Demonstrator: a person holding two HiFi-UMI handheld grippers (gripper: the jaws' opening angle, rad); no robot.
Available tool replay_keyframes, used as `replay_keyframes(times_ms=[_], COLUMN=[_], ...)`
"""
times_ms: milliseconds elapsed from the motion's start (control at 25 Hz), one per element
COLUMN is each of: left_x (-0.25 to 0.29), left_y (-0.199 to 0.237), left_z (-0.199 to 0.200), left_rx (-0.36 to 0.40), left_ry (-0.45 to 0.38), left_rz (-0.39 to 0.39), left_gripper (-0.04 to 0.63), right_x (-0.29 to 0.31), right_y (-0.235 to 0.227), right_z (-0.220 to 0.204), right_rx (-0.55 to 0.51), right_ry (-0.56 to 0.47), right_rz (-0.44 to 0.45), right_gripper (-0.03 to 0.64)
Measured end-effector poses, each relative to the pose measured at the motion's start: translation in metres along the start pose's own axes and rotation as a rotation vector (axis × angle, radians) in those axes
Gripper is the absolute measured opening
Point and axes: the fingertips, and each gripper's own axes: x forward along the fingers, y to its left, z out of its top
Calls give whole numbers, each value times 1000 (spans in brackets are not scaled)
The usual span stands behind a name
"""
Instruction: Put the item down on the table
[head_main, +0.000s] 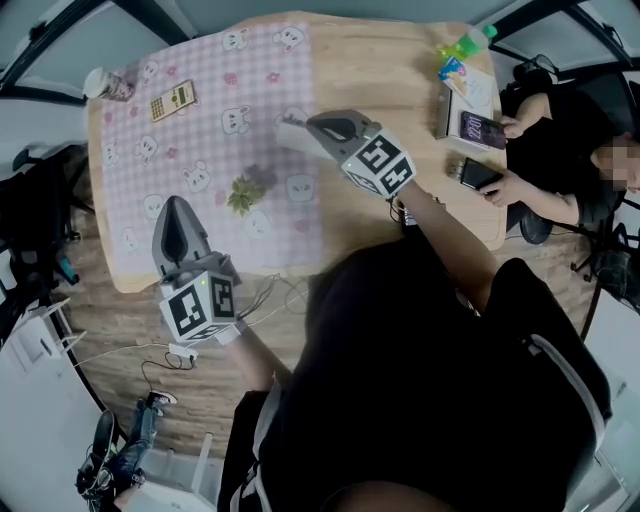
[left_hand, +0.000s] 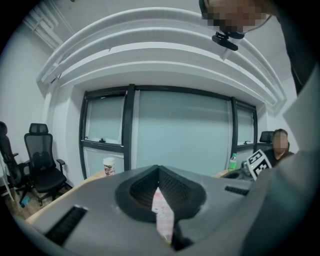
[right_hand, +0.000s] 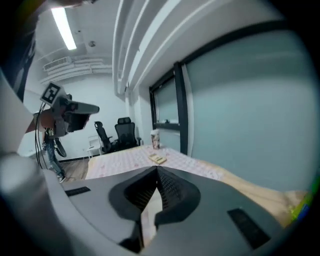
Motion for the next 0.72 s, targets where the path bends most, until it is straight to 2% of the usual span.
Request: replay_keyframes(times_ms=[160, 280, 440, 720], left_x=[2, 7, 11, 13], left_y=[-1, -5, -13, -18], left_z=[1, 1, 2, 5], left_rx=[4, 5, 17, 32], left_ry=[-3, -4, -1, 5], left_rz=[-6, -19, -39, -48], left_gripper=[-5, -5, -5, -5], right_x=[-54, -81, -94, -98], right_y=[-5, -8, -13, -18], right_z=[56, 84, 92, 90], right_rx=[0, -22, -63, -91], right_ry=[-267, -383, -389, -349], right_rz=[-126, -180, -235, -262], right_gripper=[15, 15, 15, 15])
